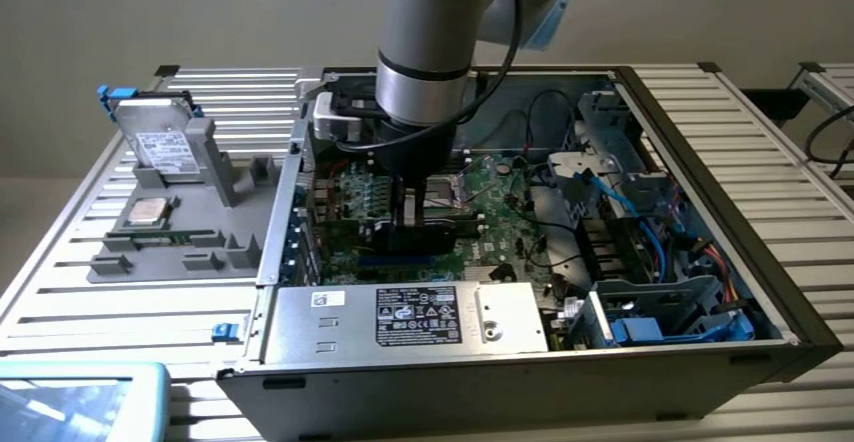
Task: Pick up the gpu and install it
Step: 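Insert the gpu into the slot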
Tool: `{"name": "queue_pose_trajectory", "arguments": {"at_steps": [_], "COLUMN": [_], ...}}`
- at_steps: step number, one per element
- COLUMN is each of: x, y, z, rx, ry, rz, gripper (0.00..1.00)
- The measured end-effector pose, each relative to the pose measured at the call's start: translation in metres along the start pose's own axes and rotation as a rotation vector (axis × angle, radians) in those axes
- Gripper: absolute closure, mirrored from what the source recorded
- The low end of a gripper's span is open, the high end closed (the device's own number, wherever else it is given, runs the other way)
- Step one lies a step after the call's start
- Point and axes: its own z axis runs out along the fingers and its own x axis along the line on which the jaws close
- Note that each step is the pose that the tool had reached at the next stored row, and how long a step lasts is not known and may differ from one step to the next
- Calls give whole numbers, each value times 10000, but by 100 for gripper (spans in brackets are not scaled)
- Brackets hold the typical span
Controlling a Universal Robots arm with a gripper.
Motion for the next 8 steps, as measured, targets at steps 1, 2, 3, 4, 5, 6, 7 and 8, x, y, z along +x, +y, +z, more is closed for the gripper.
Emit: {"name": "queue_pose_trajectory", "arguments": {"at_steps": [1,2,3,4,5,6,7,8], "x": [0,0,0,0,0,0,-1,-1], "y": [1,2,4,5,6,9,11,15], "z": [0,1,2,3,4,4,5,7], "rx": [11,36,63,88,109,116,118,118], "ry": [-5,-9,-12,-13,-14,-13,-13,-14], "rz": [1,4,6,7,6,6,6,5], "gripper": [72,72,72,72,72,72,72,72]}}
